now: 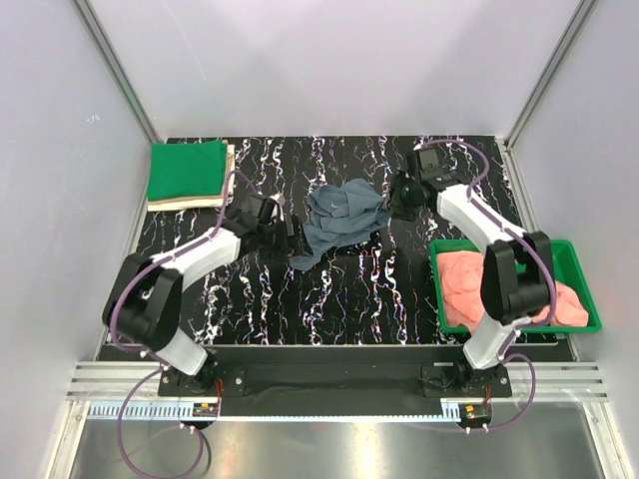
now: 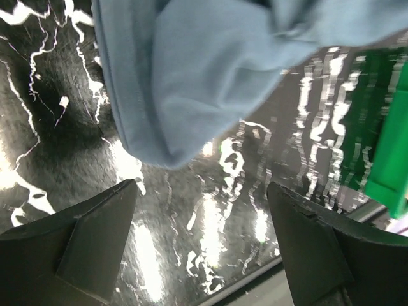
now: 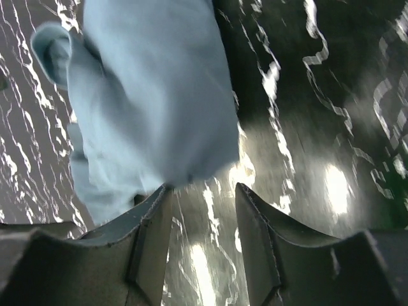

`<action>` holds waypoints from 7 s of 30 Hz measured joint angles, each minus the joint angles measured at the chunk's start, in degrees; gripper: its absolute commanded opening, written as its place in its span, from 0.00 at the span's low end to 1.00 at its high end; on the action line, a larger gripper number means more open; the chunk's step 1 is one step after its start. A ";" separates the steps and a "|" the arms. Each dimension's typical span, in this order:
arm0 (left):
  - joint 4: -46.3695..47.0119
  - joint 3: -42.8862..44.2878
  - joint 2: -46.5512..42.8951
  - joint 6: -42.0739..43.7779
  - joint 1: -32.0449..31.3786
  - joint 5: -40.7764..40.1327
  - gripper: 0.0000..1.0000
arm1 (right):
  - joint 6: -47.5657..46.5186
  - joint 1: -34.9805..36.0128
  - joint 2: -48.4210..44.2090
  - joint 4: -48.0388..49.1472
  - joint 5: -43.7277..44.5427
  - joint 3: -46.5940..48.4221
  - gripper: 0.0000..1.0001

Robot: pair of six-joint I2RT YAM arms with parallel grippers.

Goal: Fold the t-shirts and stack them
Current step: Flatten the tshirt out

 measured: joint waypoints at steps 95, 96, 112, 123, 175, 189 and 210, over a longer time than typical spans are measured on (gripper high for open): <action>-5.11 -17.00 -20.83 -1.27 -2.12 -17.03 0.00 | 13.51 7.50 -15.21 0.52 25.22 -10.71 0.00; -5.27 -17.00 -20.79 -1.25 -2.12 -17.22 0.00 | 12.98 6.08 -14.93 0.42 25.18 -10.32 0.00; -10.36 -11.80 -20.85 0.15 -0.96 -23.58 0.00 | 15.67 -16.94 10.91 -1.46 8.98 9.57 0.29; -11.87 -12.72 -24.11 -0.22 -0.76 -22.45 0.00 | 14.78 -18.21 8.33 -5.07 6.97 7.52 0.43; -10.03 -13.90 -22.16 -0.57 -0.70 -18.12 0.00 | -15.39 -26.69 9.60 25.03 -22.80 -9.29 0.48; -10.03 -13.90 -21.79 -0.57 -0.70 -18.10 0.00 | -15.45 -26.69 10.34 25.49 -24.17 -9.07 0.28; -10.03 -13.90 -21.42 -0.57 -0.70 -18.01 0.00 | -14.45 -26.69 10.34 25.70 -23.93 -9.07 0.27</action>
